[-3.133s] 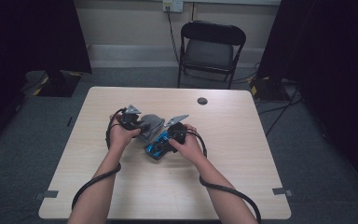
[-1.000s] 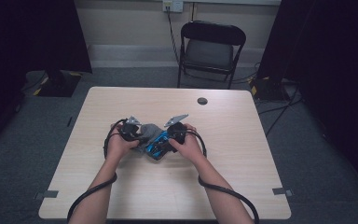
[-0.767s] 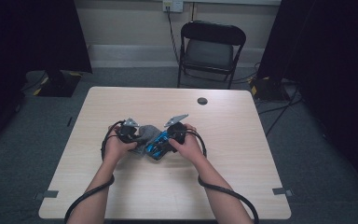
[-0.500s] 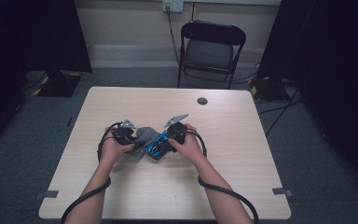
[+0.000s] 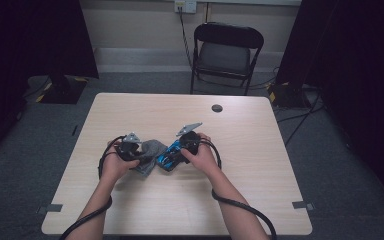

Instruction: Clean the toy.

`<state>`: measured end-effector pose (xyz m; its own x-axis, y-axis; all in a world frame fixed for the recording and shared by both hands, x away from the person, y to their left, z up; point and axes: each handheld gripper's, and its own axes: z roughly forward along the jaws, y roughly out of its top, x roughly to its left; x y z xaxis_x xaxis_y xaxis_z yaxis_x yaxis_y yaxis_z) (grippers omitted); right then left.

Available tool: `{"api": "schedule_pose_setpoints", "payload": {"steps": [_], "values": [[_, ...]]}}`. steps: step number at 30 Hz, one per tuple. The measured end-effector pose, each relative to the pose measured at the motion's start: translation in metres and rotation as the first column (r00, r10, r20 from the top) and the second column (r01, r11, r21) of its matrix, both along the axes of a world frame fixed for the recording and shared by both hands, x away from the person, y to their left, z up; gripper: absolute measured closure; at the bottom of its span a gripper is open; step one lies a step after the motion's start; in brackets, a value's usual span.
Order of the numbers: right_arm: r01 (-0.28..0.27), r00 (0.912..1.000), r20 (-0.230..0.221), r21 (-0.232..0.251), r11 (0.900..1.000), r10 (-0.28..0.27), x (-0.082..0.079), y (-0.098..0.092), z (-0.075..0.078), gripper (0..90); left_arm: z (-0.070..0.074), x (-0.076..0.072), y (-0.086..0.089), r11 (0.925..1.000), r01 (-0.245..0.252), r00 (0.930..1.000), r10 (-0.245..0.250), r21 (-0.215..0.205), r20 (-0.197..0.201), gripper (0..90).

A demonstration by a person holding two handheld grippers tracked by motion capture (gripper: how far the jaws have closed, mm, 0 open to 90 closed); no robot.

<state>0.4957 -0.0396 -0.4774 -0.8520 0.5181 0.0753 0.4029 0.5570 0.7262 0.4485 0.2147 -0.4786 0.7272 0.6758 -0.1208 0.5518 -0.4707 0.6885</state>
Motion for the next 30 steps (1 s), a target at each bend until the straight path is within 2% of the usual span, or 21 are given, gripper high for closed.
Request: {"api": "schedule_pose_setpoints", "payload": {"steps": [16, 23, 30], "values": [[0.001, 1.0000, -0.005, -0.011, 1.000, -0.001, 0.000, 0.001, 0.001, 13.8, 0.004, -0.028, 0.018, 0.9997, 0.023, 0.9997, -0.023, 0.002, -0.007, 72.9], [0.001, 1.0000, -0.006, -0.011, 1.000, -0.001, 0.000, 0.001, 0.001, 13.8, 0.003, -0.044, 0.028, 0.9994, 0.033, 0.9994, -0.033, -0.012, -0.011, 72.9], [0.002, 1.0000, -0.003, -0.010, 1.000, -0.003, 0.001, 0.000, 0.001, 13.8, 0.004, -0.056, 0.037, 0.9993, 0.038, 0.9991, -0.038, 0.000, -0.020, 72.8]]}}
